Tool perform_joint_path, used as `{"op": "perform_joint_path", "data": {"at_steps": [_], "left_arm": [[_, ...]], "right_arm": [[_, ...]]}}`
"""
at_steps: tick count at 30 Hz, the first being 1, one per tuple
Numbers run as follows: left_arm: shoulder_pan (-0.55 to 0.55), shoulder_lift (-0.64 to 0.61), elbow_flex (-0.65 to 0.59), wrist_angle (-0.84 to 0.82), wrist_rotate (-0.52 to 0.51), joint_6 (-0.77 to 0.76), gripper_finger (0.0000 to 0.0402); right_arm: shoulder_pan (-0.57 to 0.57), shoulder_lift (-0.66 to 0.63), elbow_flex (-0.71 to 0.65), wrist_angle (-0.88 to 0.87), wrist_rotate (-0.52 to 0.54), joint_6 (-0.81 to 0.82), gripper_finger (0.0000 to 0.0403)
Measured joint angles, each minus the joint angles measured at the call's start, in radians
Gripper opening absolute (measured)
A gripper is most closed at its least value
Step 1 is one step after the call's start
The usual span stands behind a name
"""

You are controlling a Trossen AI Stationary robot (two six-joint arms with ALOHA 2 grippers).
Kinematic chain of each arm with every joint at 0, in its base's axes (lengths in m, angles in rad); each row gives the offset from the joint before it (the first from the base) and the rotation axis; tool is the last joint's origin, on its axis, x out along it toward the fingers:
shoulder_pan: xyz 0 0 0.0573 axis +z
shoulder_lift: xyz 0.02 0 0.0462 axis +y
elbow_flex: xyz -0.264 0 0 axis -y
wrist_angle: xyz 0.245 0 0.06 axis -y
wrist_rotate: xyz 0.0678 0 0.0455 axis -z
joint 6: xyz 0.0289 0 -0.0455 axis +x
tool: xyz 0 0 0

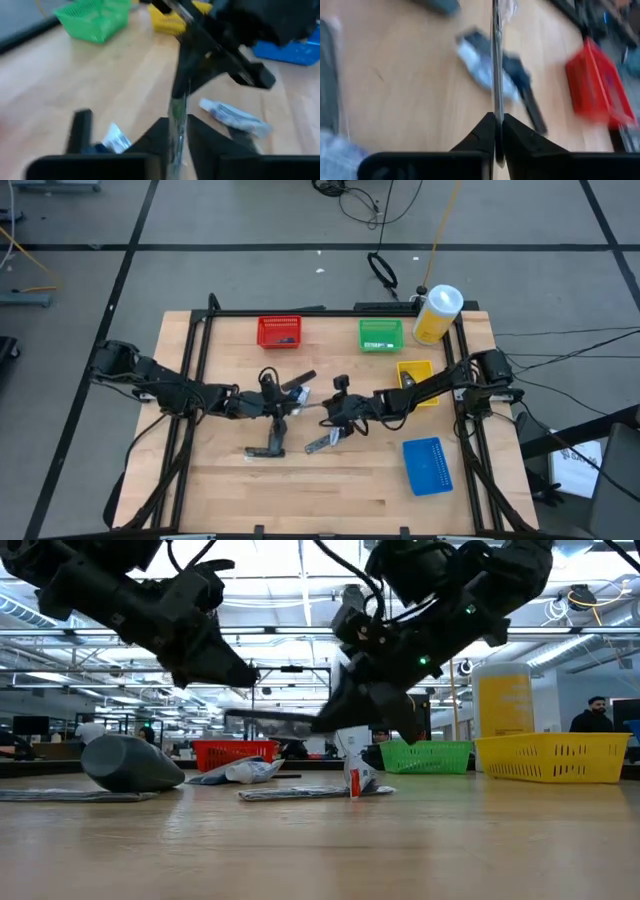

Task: Pick & Place Travel size toiletries
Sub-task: Put the black comb into the blue bin

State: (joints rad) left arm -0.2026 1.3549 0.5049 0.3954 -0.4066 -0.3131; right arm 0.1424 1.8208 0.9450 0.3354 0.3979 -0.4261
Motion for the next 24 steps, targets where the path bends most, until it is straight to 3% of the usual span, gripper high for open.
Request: {"op": "perform_joint_path", "data": {"at_steps": [3, 7, 11, 17, 21, 24], "left_arm": [[0.019, -0.062, 0.001, 0.005, -0.006, 0.038, 0.0129], [0.014, -0.094, -0.004, -0.033, -0.023, -0.019, 0.0182], [-0.068, -0.053, -0.014, -0.026, -0.18, -0.107, 0.0198], [-0.191, 0.174, -0.015, 0.096, -0.512, -0.293, 0.0186], [-0.233, 0.381, -0.015, 0.279, -0.635, -0.395, 0.0175], [-0.241, 0.492, -0.014, 0.407, -0.667, -0.38, 0.0167]], "right_arm": [[0.049, -0.05, -0.002, -0.128, 0.098, 0.103, 0.0012], [0.134, -0.183, -0.001, -0.359, 0.123, 0.326, 0.001], [0.218, -0.353, 0.0, -0.674, 0.11, 0.641, 0.0012], [0.309, -0.595, 0.0, -1.036, -0.204, 1.183, 0.0006], [0.384, -0.719, 0.0, -1.157, -0.443, 1.571, 0.0006], [0.444, -0.781, 0.0, -1.214, -0.575, 1.874, 0.0006]]}}
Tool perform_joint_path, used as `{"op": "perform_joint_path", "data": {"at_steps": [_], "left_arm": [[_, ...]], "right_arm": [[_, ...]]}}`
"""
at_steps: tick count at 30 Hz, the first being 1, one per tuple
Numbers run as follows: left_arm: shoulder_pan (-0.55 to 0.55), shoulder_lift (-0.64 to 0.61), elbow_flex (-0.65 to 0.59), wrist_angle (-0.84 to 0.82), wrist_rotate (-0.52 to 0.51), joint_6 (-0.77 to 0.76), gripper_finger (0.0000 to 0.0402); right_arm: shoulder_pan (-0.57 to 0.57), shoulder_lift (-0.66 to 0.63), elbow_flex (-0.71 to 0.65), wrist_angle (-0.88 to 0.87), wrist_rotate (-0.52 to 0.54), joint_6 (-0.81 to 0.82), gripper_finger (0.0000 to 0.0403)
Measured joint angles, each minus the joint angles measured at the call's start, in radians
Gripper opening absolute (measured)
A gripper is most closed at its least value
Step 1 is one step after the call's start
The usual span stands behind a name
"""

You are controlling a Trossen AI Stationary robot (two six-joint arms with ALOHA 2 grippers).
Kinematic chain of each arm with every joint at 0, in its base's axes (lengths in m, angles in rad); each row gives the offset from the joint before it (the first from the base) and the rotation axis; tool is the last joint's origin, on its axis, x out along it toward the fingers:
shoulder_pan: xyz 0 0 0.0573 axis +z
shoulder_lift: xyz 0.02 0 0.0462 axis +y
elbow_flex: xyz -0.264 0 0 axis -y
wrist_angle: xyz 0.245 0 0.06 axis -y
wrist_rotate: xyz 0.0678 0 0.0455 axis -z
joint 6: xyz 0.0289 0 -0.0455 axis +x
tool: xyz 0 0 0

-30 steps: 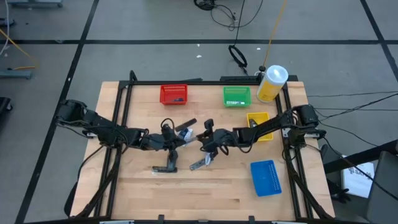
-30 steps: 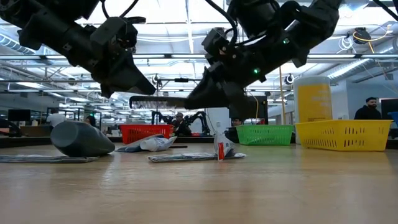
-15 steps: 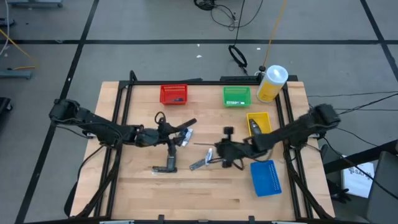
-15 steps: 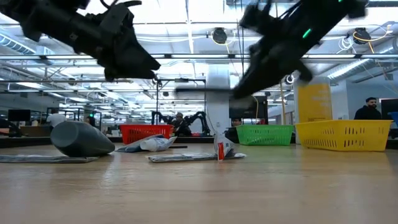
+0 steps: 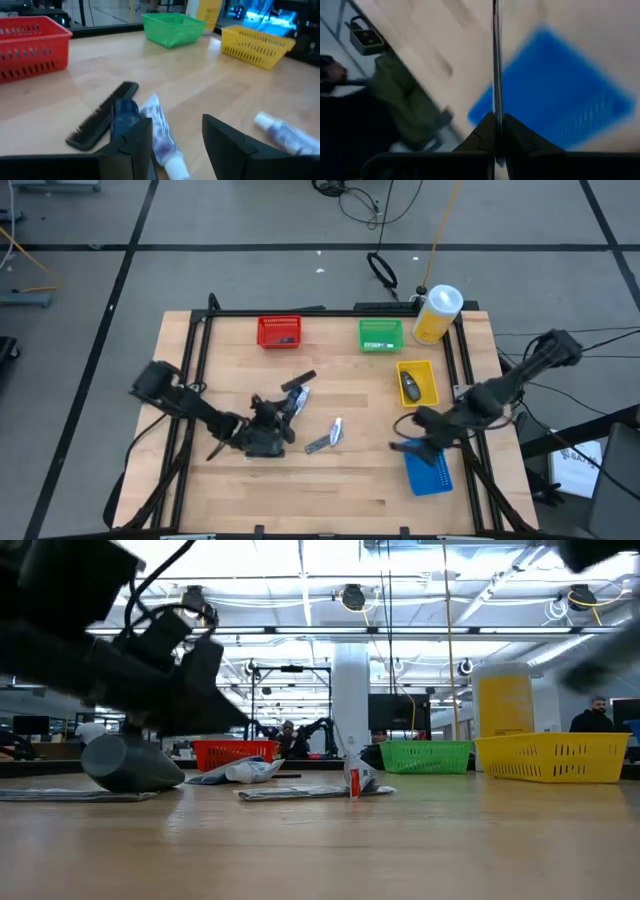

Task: Pick & Place Travel size toiletries
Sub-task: Put the black comb into the blue bin

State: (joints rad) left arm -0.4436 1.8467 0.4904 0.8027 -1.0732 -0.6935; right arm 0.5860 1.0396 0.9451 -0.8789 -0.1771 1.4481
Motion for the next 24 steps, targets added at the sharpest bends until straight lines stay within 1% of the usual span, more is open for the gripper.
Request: {"op": "perform_joint_path", "data": {"at_steps": [3, 6, 10, 13, 16, 19, 24], "left_arm": [[0.001, 0.047, 0.0, 0.054, 0.004, 0.032, 0.016], [0.002, 0.049, 0.002, 0.071, 0.007, 0.067, 0.0157], [0.002, 0.035, 0.002, 0.073, 0.036, 0.107, 0.0157], [0.003, 0.036, 0.001, 0.067, 0.047, 0.113, 0.0157], [0.003, 0.036, 0.001, 0.069, 0.053, 0.113, 0.0156], [0.004, 0.036, 0.001, 0.068, 0.056, 0.113, 0.0156], [0.004, 0.036, 0.001, 0.068, 0.061, 0.111, 0.0157]], "right_arm": [[0.066, -0.037, 0.0, -0.011, -0.086, 0.266, 0.0006], [0.146, -0.045, 0.0, -0.013, -0.09, 0.476, 0.0006], [0.245, -0.015, 0.0, -0.021, -0.078, 0.669, 0.0006], [0.292, 0.009, 0.0, -0.039, 0.016, 0.737, 0.0006], [0.308, 0.033, 0.0, -0.042, 0.094, 0.779, 0.0007], [0.308, 0.056, 0.0, -0.062, 0.129, 0.809, 0.0008], [0.292, 0.106, -0.001, -0.083, 0.145, 0.838, 0.0012]]}}
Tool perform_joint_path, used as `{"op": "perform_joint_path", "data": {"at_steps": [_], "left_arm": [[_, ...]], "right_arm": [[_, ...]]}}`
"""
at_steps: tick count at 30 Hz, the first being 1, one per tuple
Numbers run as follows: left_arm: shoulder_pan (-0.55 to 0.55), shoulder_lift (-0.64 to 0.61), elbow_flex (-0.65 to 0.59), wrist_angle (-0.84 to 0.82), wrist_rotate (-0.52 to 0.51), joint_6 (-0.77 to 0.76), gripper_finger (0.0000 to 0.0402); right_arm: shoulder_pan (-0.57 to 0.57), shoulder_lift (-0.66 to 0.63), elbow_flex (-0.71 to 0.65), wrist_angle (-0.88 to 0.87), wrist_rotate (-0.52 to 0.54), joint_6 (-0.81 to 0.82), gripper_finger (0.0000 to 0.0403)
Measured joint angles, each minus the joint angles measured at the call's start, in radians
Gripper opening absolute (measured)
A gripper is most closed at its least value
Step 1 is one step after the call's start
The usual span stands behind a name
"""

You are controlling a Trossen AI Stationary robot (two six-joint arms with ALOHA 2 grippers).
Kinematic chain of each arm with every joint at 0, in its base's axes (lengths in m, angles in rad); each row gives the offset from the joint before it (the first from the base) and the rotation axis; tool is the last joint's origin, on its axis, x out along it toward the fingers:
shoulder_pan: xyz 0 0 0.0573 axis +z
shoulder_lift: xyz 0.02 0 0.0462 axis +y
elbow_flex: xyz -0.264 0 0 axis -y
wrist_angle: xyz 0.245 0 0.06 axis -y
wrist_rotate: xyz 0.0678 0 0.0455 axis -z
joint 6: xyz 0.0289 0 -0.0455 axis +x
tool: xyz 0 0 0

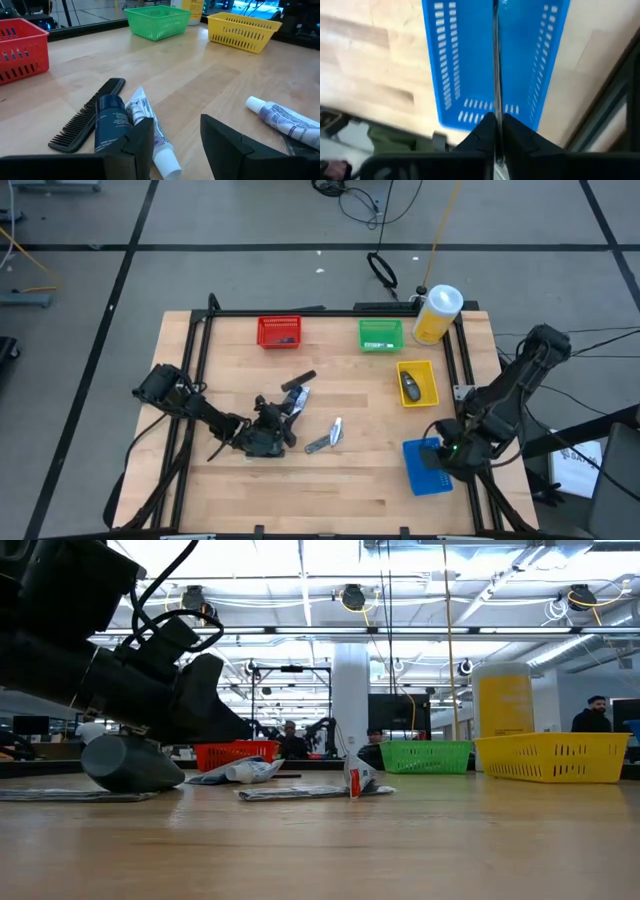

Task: Pick & Place Travel size toiletries
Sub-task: Put the black comb into the blue bin

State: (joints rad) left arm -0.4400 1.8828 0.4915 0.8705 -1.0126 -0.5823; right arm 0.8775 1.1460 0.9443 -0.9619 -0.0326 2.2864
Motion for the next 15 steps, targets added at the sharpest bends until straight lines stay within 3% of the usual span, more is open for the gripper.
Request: {"op": "perform_joint_path", "data": {"at_steps": [9, 15], "left_arm": [[0.0, 0.0, 0.0, 0.0, 0.026, 0.001, 0.0156], [0.0, 0.0, 0.0, 0.001, 0.028, 0.001, 0.0157]], "right_arm": [[-0.007, 0.065, 0.0, -0.002, 0.062, -0.022, 0.0043], [-0.007, 0.086, 0.0, -0.001, 0.06, -0.054, 0.0099]]}}
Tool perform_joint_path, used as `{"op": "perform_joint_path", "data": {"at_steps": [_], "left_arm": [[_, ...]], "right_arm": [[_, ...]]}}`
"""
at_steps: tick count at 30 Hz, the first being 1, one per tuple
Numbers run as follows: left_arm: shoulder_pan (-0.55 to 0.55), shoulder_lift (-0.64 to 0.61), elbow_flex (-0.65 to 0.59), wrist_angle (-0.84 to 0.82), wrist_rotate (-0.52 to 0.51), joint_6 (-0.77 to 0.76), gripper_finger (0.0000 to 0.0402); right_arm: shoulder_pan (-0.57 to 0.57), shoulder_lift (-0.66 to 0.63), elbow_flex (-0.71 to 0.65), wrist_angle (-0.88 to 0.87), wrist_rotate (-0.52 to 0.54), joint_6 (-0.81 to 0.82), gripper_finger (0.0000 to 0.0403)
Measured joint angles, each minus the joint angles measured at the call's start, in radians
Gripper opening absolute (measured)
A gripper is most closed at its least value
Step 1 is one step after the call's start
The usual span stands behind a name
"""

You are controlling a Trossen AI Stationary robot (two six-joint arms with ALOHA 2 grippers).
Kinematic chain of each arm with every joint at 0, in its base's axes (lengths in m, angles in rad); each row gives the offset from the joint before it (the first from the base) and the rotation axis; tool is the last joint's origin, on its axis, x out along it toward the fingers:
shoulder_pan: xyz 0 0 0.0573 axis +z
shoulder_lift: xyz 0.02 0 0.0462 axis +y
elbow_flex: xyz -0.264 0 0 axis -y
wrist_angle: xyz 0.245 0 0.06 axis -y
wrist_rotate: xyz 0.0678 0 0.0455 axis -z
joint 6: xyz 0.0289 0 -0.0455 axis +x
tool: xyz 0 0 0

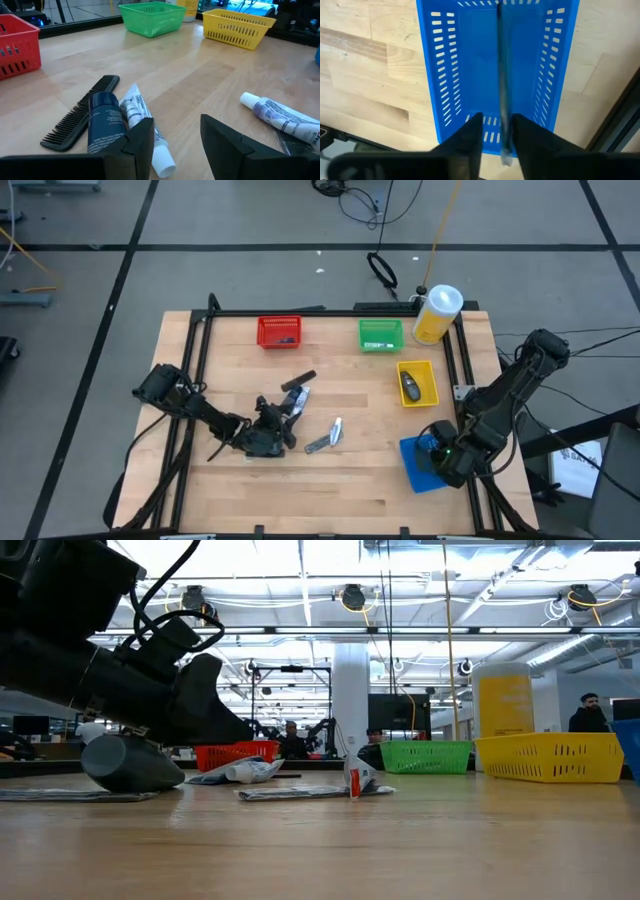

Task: Pick & Place Travel size toiletries
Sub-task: Put the black comb into the blue bin

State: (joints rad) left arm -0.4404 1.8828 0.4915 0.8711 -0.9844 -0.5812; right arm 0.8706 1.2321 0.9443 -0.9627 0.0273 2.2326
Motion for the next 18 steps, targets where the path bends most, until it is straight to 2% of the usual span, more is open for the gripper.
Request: {"op": "perform_joint_path", "data": {"at_steps": [6, 14, 18], "left_arm": [[0.0, 0.0, 0.0, 0.0, 0.018, 0.0, 0.0157], [0.0, 0.0, 0.0, 0.001, 0.018, 0.0, 0.0157], [0.0, 0.0, 0.0, 0.002, 0.018, 0.0, 0.0157]], "right_arm": [[0.0, -0.025, 0.0, 0.005, -0.003, -0.026, 0.0154], [-0.004, -0.069, -0.001, 0.093, -0.004, -0.057, 0.0168], [-0.013, -0.069, -0.054, 0.187, -0.004, -0.083, 0.0188]]}}
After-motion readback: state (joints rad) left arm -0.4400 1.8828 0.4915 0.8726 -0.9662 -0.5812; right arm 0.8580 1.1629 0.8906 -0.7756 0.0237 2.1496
